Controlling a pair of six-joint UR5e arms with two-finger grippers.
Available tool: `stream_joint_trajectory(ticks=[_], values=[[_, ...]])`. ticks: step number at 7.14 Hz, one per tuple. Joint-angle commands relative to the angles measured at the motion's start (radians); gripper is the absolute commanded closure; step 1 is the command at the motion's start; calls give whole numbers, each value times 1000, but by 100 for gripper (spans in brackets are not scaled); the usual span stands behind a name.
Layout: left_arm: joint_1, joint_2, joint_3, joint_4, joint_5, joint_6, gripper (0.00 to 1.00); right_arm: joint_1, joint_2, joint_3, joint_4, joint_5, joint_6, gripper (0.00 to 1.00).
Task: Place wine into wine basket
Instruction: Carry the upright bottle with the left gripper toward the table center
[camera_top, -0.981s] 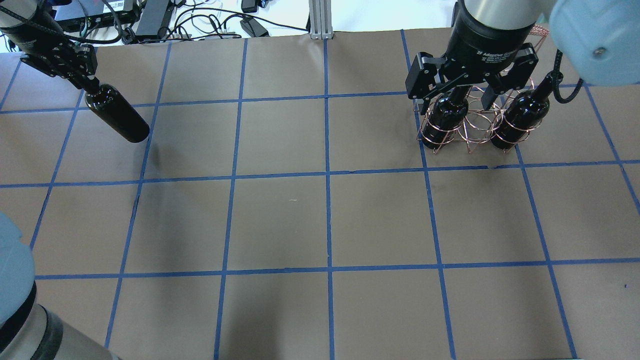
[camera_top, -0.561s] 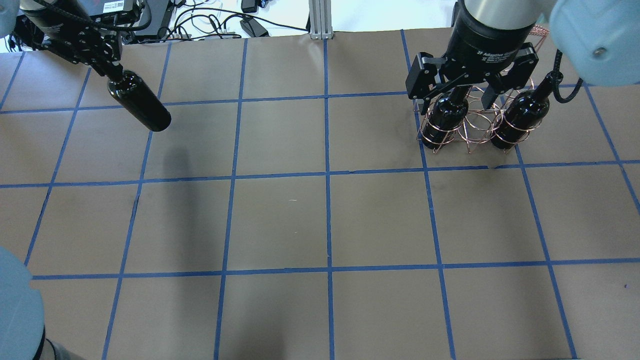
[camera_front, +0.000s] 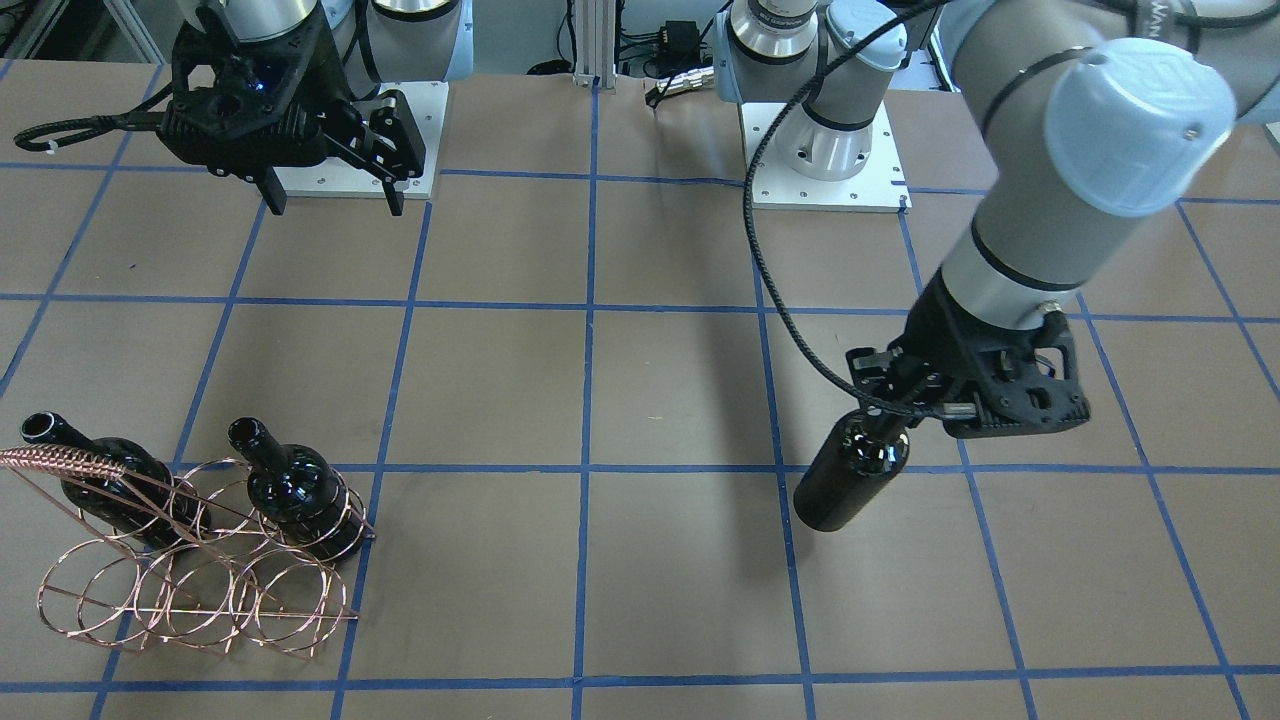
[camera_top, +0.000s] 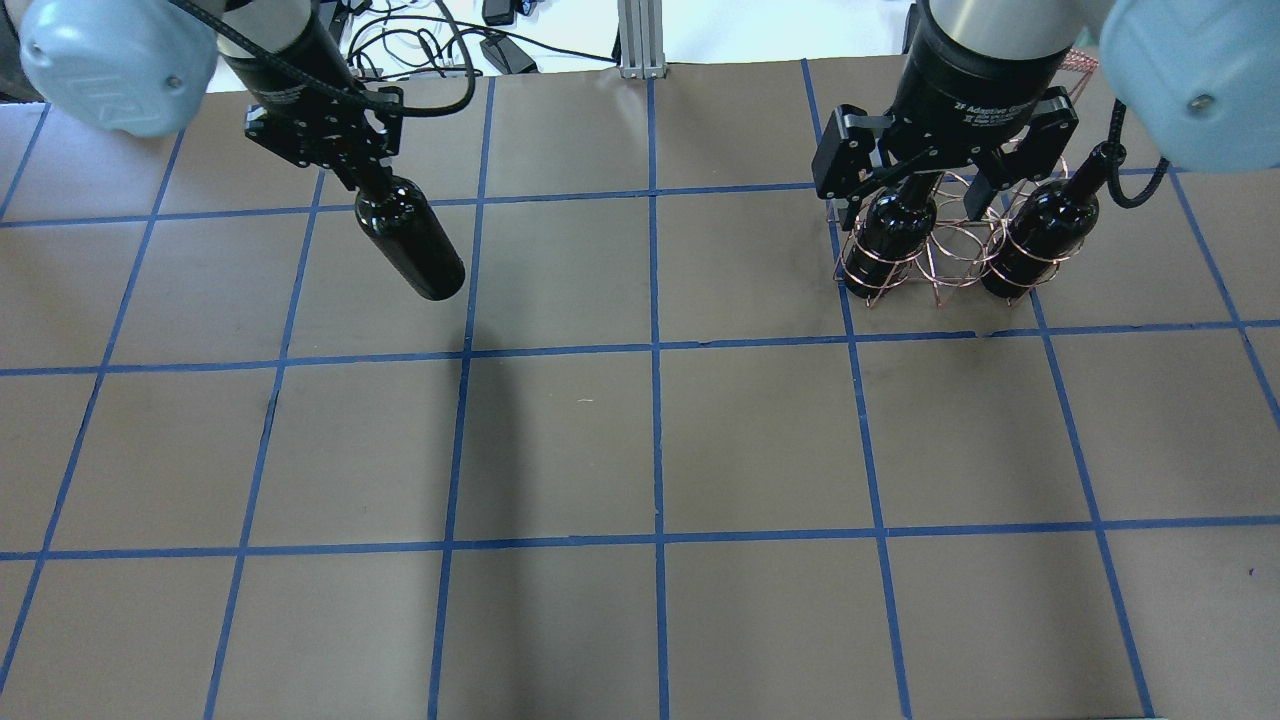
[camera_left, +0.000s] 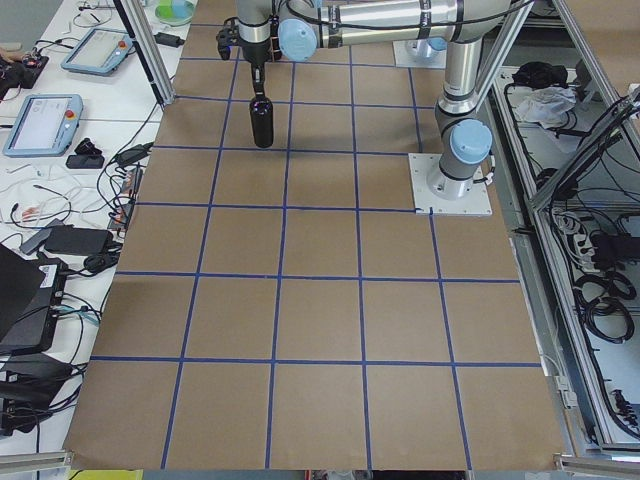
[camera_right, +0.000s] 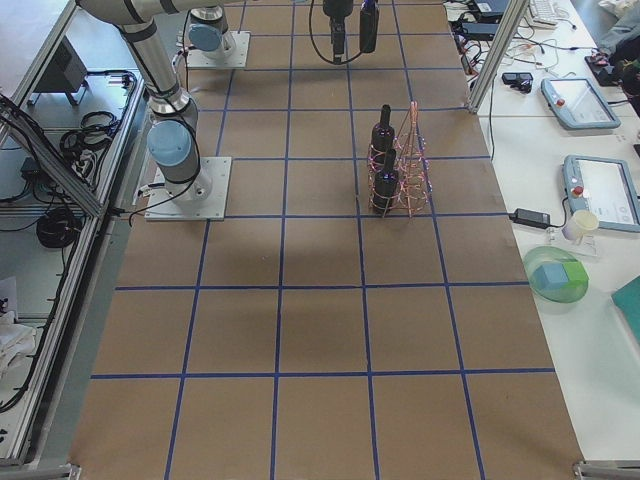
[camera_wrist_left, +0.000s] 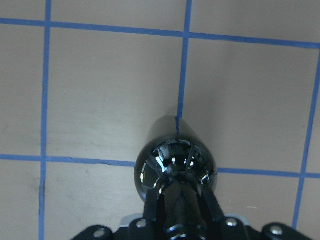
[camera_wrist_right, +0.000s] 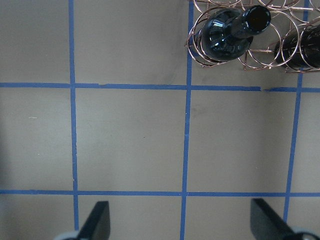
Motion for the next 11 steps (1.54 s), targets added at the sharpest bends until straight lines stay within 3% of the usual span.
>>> stream_joint_trajectory(ticks=[1, 5, 11], values=[[-85, 42, -88, 1, -39, -93, 100, 0, 0, 0, 0, -2, 0, 0], [-265, 67, -143, 6, -46, -277, 100, 0, 0, 1, 3, 0, 0, 0], [-335, 59, -197, 12, -43, -323, 100, 0, 0, 1, 3, -3, -1, 0]])
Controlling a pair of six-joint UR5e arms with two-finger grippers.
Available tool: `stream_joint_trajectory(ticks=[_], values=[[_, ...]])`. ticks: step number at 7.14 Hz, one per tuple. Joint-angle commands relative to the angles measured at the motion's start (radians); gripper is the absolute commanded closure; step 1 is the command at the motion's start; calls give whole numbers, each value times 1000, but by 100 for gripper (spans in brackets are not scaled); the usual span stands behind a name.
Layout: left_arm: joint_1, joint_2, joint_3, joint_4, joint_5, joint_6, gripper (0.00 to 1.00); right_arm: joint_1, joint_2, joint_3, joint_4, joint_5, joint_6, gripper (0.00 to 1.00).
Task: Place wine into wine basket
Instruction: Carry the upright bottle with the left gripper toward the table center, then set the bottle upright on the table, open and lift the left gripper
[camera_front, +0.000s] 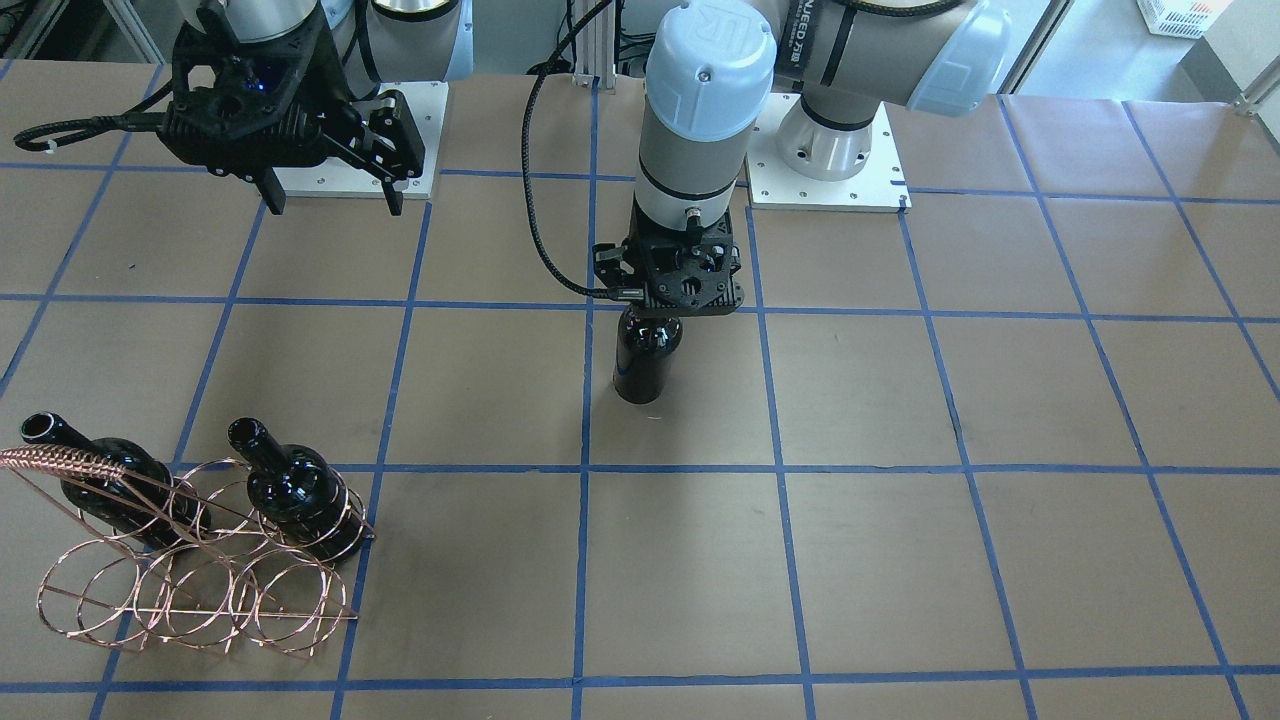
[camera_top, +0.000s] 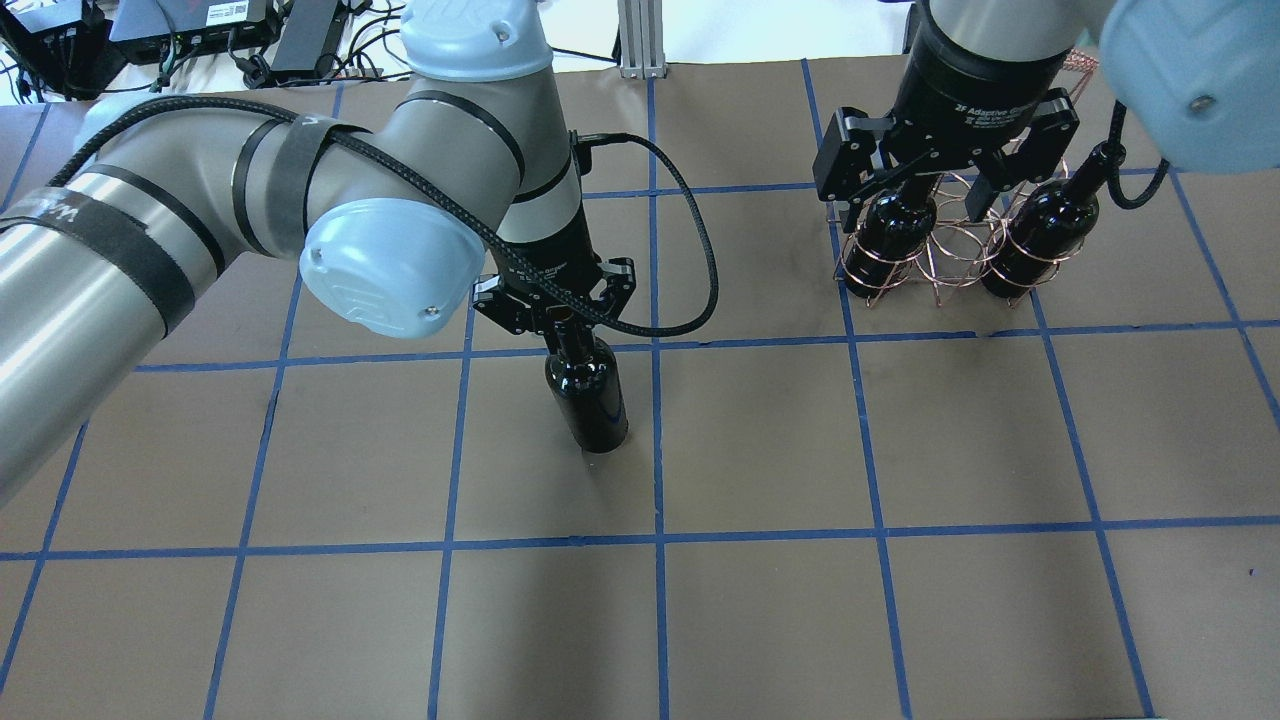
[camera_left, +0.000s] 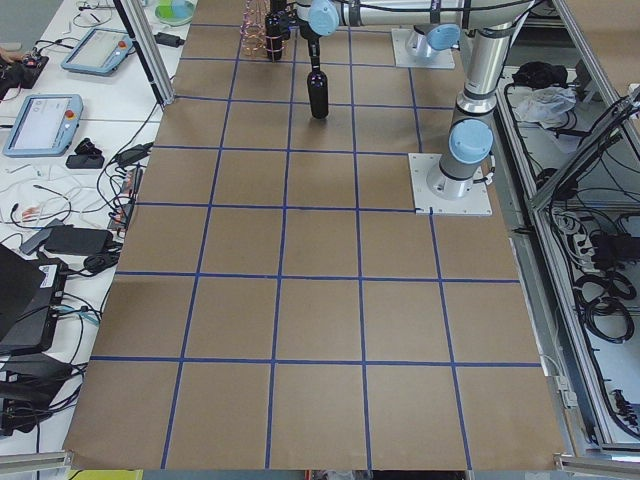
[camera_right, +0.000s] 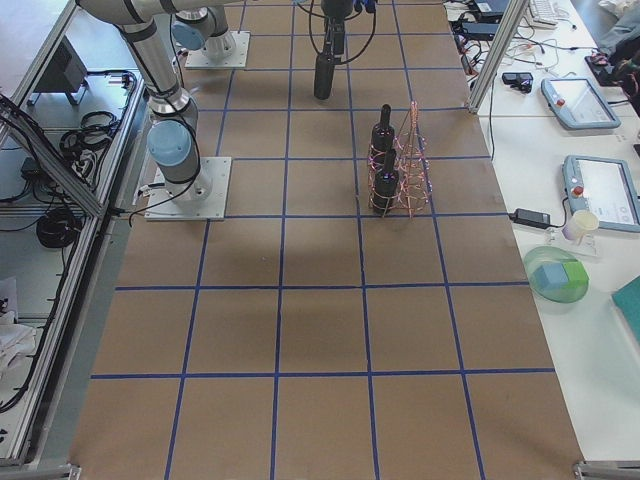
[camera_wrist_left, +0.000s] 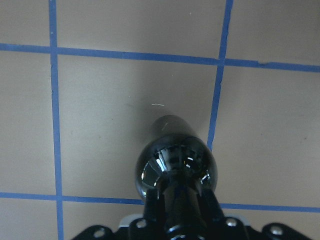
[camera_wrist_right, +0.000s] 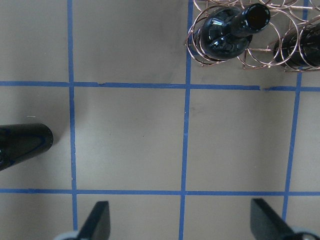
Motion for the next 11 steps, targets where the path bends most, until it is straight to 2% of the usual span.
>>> stream_joint_trajectory(ticks=[1, 7, 8, 9, 11], values=[[-20, -2, -1, 3, 0, -3, 100, 0, 0, 0, 0, 2, 2, 0], [-36, -14, -3, 17, -2, -3, 100, 0, 0, 2, 2, 2, 2, 0], [-36, -12, -3, 19, -2, -2, 89, 0, 0, 2, 0, 2, 2, 0], [-39, -11, -3, 16, -5, 0, 51, 0, 0, 2, 0, 3, 2, 0], [-41, -9, -3, 11, -5, 1, 49, 0, 0, 6, 0, 3, 2, 0]])
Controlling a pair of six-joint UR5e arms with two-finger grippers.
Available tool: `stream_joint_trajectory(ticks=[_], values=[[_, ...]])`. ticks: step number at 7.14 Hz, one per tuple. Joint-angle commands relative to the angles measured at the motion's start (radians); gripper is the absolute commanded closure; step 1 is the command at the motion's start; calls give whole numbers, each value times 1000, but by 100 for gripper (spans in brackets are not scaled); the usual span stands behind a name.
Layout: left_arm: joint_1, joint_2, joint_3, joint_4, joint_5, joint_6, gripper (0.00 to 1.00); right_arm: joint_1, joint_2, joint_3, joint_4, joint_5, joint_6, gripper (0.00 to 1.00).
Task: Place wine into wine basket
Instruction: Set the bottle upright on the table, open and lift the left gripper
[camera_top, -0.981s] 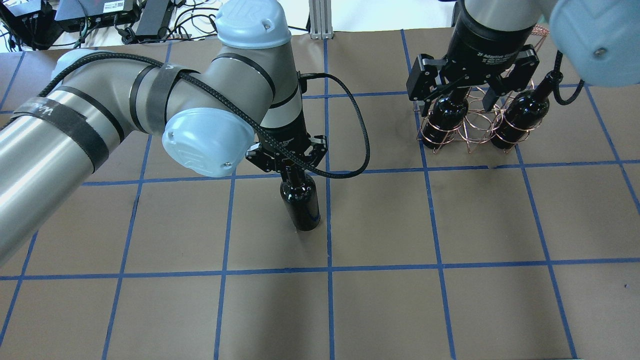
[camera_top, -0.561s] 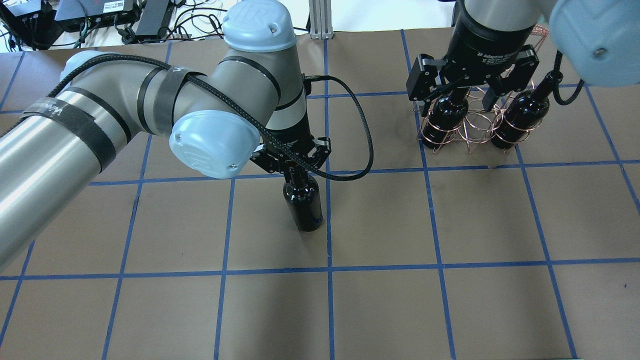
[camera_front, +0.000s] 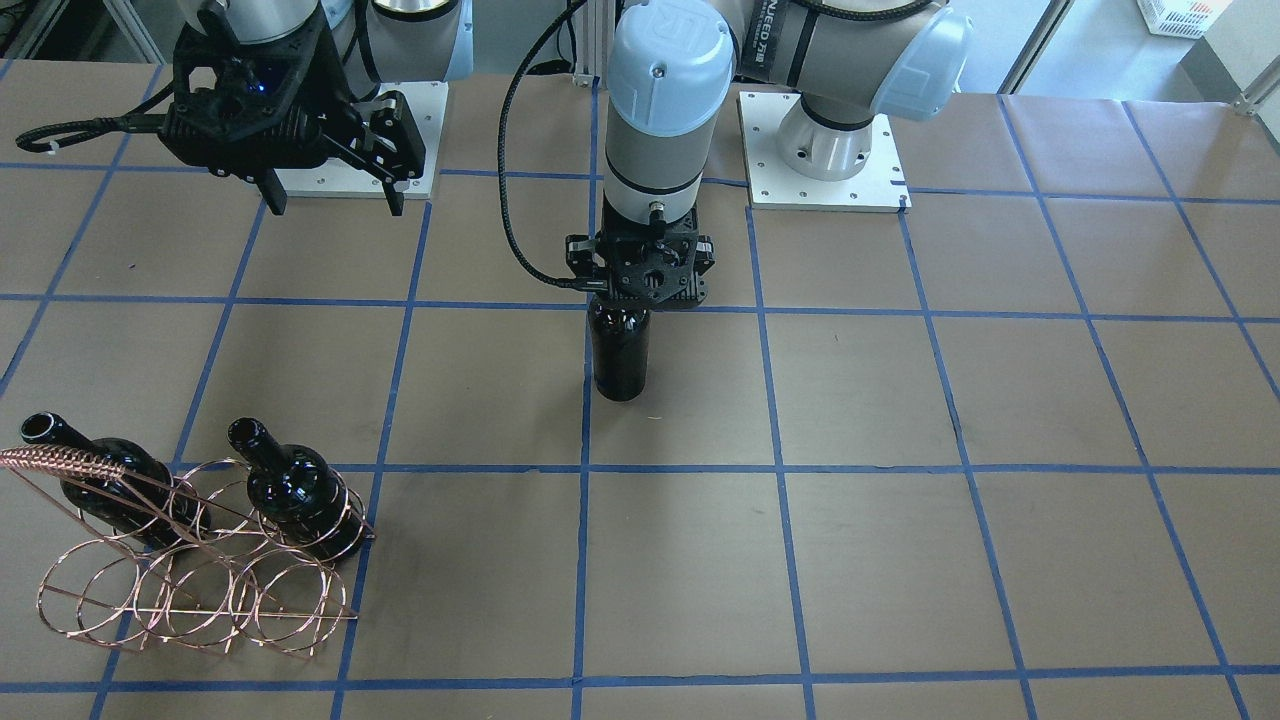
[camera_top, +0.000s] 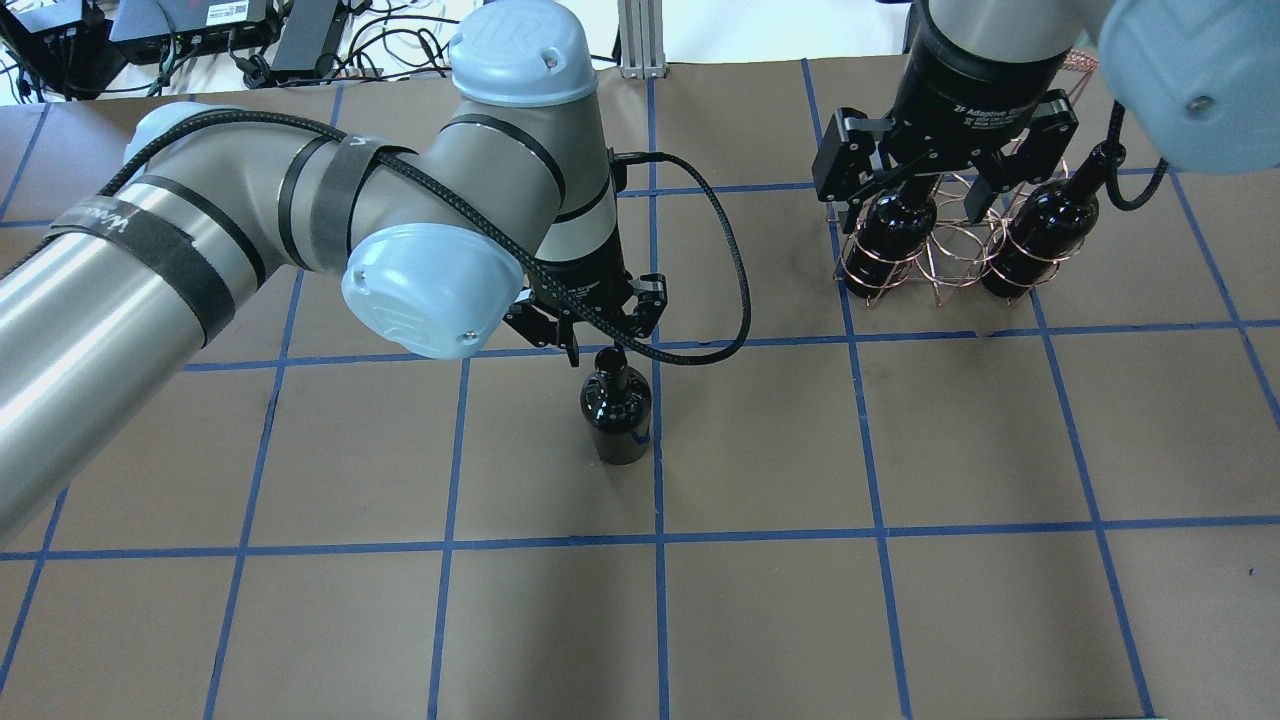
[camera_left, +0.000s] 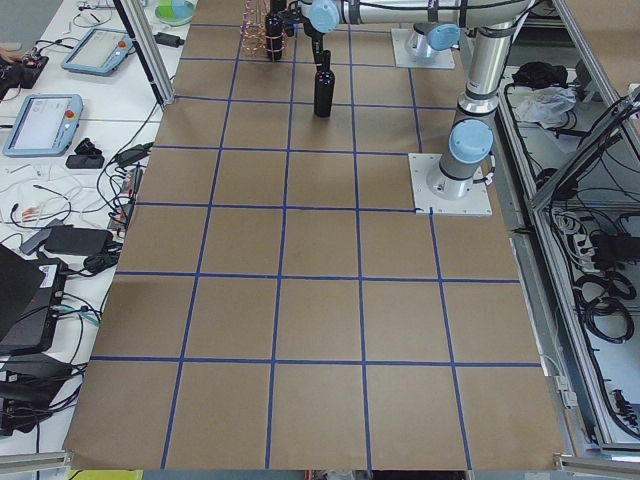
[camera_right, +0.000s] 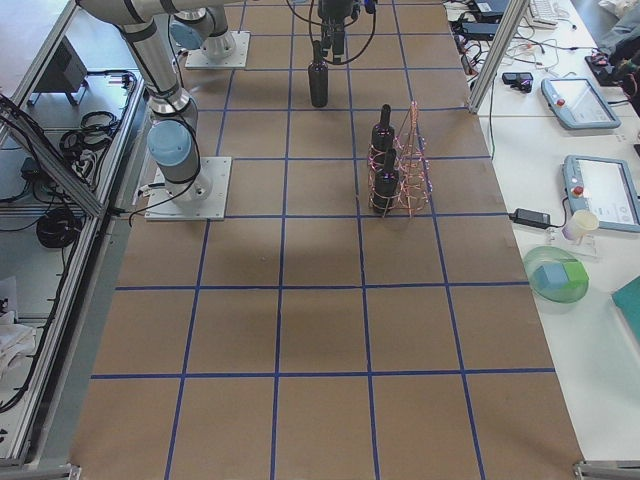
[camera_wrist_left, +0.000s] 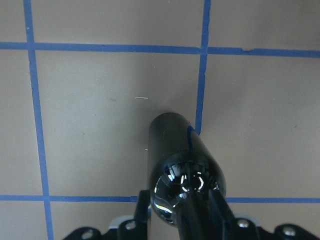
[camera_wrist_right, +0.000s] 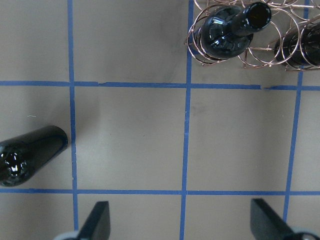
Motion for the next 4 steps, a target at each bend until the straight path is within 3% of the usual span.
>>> stream_joint_trajectory(ticks=[1, 2, 4], values=[[-1, 17, 6, -8, 0, 2, 16, 0, 0, 3, 0, 1, 0, 0], [7, 26, 20, -8, -19, 14, 0, 0, 0, 3, 0, 1, 0, 0], [56, 37, 122, -82, -23, 15, 0, 0, 0, 2, -6, -10, -17, 0]])
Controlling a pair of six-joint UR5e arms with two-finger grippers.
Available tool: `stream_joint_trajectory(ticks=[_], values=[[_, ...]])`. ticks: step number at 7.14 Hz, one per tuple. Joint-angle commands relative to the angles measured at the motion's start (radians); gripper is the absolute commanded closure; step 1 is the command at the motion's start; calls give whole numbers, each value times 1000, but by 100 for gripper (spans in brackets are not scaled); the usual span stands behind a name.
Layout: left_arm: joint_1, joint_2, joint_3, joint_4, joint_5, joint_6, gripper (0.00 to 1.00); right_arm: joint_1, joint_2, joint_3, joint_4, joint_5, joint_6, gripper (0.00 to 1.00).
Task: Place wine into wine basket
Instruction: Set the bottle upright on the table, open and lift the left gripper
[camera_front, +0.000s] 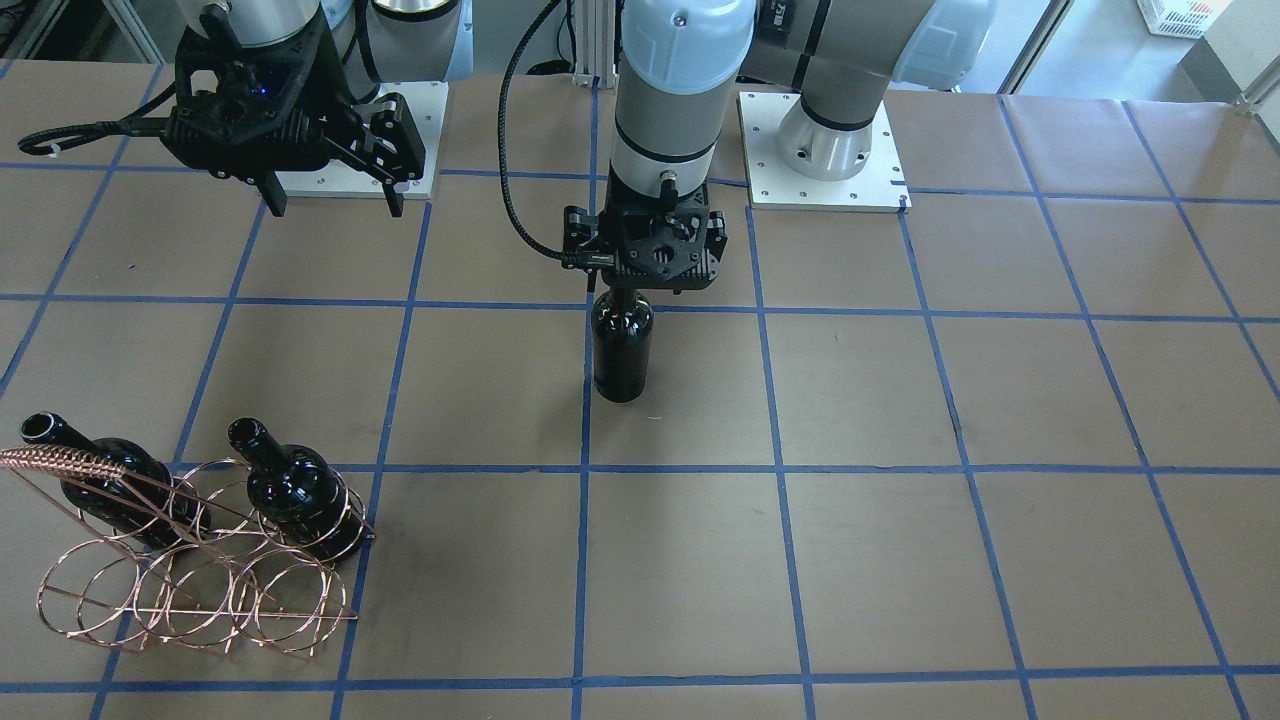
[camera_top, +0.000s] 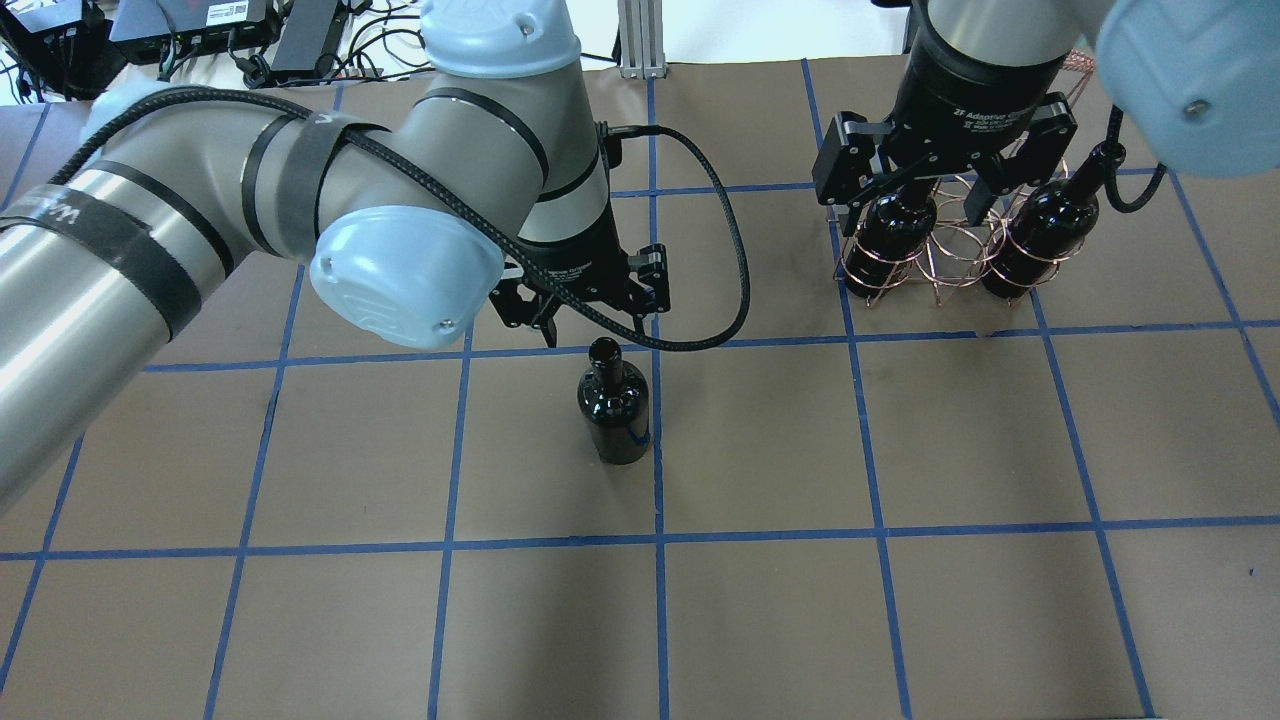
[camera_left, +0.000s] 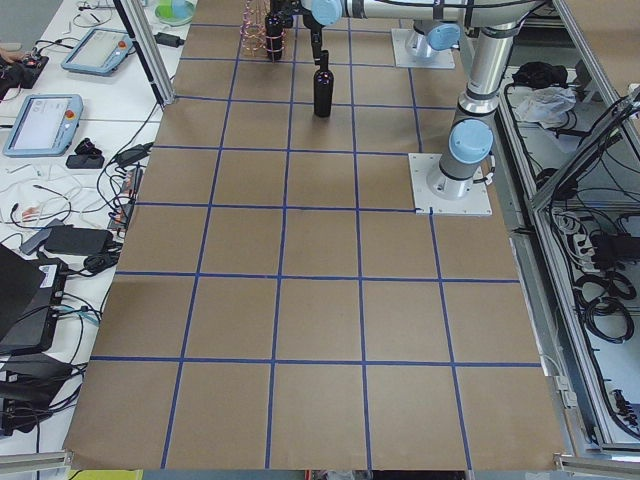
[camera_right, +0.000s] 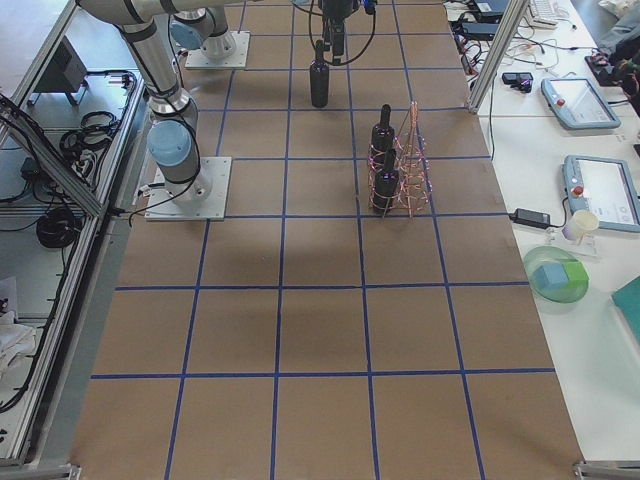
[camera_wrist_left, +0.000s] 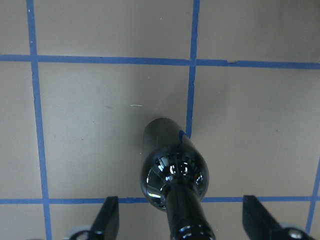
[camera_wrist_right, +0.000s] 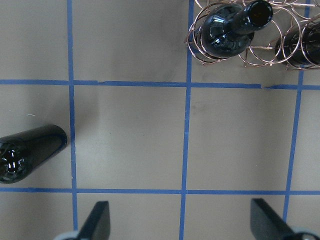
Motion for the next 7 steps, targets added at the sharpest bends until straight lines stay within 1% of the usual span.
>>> stream_joint_trajectory(ticks=[1, 2, 3, 4, 5, 6, 7], values=[[96, 9, 156, -170, 3, 1, 0, -3, 8, 0, -7, -3, -7, 0], [173, 16, 200, -215, -3, 68, 0, -5, 14, 0, -19, 1, -10, 0], [265, 21, 200, -218, -3, 174, 0, -3, 24, 2, -27, -3, -4, 0], [332, 26, 200, -218, -3, 225, 0, 6, 37, 32, -48, 11, 7, 0], [377, 26, 200, -215, -11, 242, 0, 33, 38, 61, -103, 26, 53, 0], [423, 29, 200, -212, 4, 324, 0, 107, 55, 63, -145, 28, 175, 0], [480, 33, 194, -215, 8, 334, 0, 202, 87, 54, -189, 26, 264, 0]])
